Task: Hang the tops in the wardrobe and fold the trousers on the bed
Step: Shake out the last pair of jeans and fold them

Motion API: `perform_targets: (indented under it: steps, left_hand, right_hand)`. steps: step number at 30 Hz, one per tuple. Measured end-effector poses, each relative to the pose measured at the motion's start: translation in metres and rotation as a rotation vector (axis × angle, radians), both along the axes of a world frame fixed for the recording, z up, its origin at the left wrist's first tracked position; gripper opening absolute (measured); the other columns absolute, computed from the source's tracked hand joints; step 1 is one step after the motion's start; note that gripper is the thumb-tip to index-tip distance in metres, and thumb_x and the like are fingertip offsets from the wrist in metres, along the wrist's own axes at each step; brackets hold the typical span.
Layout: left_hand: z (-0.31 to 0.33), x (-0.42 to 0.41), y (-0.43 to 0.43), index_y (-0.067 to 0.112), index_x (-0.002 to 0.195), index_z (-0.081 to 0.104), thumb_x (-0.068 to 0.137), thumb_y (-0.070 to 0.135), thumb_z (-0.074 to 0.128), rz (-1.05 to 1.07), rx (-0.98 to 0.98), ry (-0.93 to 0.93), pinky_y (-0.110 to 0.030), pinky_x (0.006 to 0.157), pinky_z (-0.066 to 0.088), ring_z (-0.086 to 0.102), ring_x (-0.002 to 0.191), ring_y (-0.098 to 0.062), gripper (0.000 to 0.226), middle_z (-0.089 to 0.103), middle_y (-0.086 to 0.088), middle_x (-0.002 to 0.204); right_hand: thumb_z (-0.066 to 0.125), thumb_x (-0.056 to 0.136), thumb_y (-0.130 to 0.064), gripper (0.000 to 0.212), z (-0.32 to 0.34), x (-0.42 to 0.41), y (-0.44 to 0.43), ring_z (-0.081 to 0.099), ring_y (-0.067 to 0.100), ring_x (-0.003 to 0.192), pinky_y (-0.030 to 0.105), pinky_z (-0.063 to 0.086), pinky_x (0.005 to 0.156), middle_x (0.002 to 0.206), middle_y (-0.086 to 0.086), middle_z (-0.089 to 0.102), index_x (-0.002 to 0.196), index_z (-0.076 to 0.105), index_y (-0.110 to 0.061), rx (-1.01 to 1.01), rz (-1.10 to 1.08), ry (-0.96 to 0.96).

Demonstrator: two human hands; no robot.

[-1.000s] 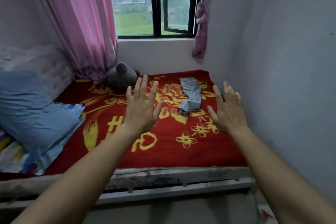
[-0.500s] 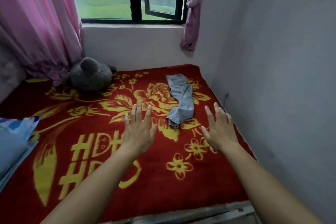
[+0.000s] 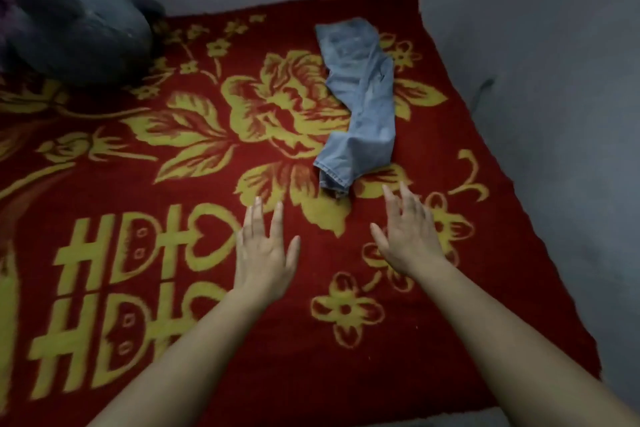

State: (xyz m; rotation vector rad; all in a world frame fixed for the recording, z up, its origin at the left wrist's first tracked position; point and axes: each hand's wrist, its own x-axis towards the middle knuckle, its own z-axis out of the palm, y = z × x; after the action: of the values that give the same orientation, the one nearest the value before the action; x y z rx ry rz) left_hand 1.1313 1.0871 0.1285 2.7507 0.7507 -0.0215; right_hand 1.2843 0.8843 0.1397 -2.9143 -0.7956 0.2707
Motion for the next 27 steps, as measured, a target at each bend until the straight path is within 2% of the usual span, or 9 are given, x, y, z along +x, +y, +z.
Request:
perform_targets:
  steps: [2, 6, 9, 12, 15, 17, 19, 23, 27]
  left_hand:
    - [-0.060, 0.013, 0.000, 0.020, 0.157, 0.012, 0.099, 0.051, 0.037, 0.033, -0.035, 0.067, -0.051, 0.119, 0.020, 0.002, 0.151, -0.032, 0.071, -0.003, -0.016, 0.164]
    - [-0.159, 0.037, 0.003, 0.015, 0.155, 0.024, 0.099, 0.046, 0.040, -0.007, 0.006, 0.127, -0.057, 0.114, 0.027, 0.014, 0.149, -0.036, 0.066, 0.013, -0.021, 0.161]
    - [-0.210, 0.058, 0.009, 0.014, 0.154, 0.026, 0.101, 0.047, 0.034, -0.018, 0.083, 0.147, -0.060, 0.116, 0.019, 0.014, 0.149, -0.035, 0.063, 0.016, -0.019, 0.161]
    - [-0.248, 0.074, 0.014, 0.018, 0.156, 0.018, 0.100, 0.054, 0.021, -0.010, 0.129, 0.186, -0.061, 0.118, 0.008, 0.005, 0.151, -0.032, 0.067, 0.008, -0.014, 0.164]
    - [-0.267, 0.074, 0.017, 0.022, 0.157, 0.016, 0.099, 0.054, 0.020, 0.011, 0.146, 0.147, -0.059, 0.118, 0.004, 0.003, 0.152, -0.029, 0.066, 0.006, -0.010, 0.165]
    - [-0.272, 0.076, 0.019, 0.022, 0.156, 0.019, 0.098, 0.054, 0.023, 0.006, 0.159, 0.121, -0.059, 0.118, 0.005, 0.006, 0.151, -0.029, 0.066, 0.008, -0.010, 0.165]
    - [-0.273, 0.076, 0.020, 0.022, 0.156, 0.021, 0.098, 0.054, 0.024, 0.002, 0.166, 0.120, -0.060, 0.117, 0.006, 0.008, 0.151, -0.030, 0.066, 0.010, -0.010, 0.164]
    - [-0.275, 0.076, 0.022, 0.023, 0.156, 0.021, 0.096, 0.054, 0.025, 0.000, 0.174, 0.146, -0.060, 0.117, 0.007, 0.009, 0.151, -0.030, 0.067, 0.010, -0.009, 0.164]
    - [-0.274, 0.078, 0.023, 0.024, 0.155, 0.022, 0.096, 0.056, 0.023, 0.006, 0.170, 0.170, -0.060, 0.117, 0.007, 0.009, 0.151, -0.028, 0.067, 0.011, -0.007, 0.164]
  right_hand:
    - [0.045, 0.098, -0.049, 0.077, -0.058, 0.016, 0.008, 0.017, 0.033, 0.149, 0.046, 0.021, 0.118, 0.164, 0.017, 0.007, 0.158, 0.007, -0.019, -0.008, 0.007, 0.066]
    - [0.051, 0.095, -0.048, 0.081, -0.148, 0.043, 0.028, 0.022, 0.036, 0.146, 0.049, 0.025, 0.116, 0.162, 0.020, 0.013, 0.158, 0.008, -0.019, 0.057, -0.029, 0.132]
    - [0.055, 0.094, -0.048, 0.087, -0.193, 0.063, 0.049, 0.023, 0.039, 0.145, 0.049, 0.024, 0.116, 0.162, 0.020, 0.010, 0.159, 0.004, -0.020, 0.131, -0.065, 0.146]
    - [0.061, 0.088, -0.052, 0.097, -0.222, 0.083, 0.069, 0.019, 0.039, 0.147, 0.048, 0.022, 0.118, 0.163, 0.019, 0.006, 0.159, 0.005, -0.018, 0.223, -0.095, 0.069]
    - [0.060, 0.084, -0.060, 0.099, -0.241, 0.109, 0.086, 0.011, 0.040, 0.150, 0.048, 0.018, 0.121, 0.163, 0.022, 0.003, 0.160, 0.009, -0.020, 0.258, -0.054, -0.046]
    - [0.053, 0.088, -0.063, 0.088, -0.253, 0.130, 0.095, 0.007, 0.042, 0.151, 0.050, 0.018, 0.120, 0.164, 0.021, 0.001, 0.159, 0.015, -0.028, 0.195, 0.045, -0.073]
    - [0.047, 0.093, -0.061, 0.070, -0.263, 0.144, 0.101, 0.011, 0.044, 0.150, 0.051, 0.019, 0.118, 0.165, 0.014, 0.010, 0.155, 0.029, -0.032, 0.132, 0.150, -0.060]
    - [0.054, 0.092, -0.041, 0.051, -0.266, 0.148, 0.109, 0.027, 0.046, 0.144, 0.050, 0.025, 0.113, 0.156, 0.010, 0.038, 0.140, 0.053, -0.024, 0.180, 0.113, -0.065]
    - [0.052, 0.083, -0.015, 0.045, -0.259, 0.147, 0.106, 0.041, 0.046, 0.134, 0.050, 0.032, 0.113, 0.133, 0.014, 0.056, 0.127, 0.059, -0.011, 0.258, 0.130, -0.001]
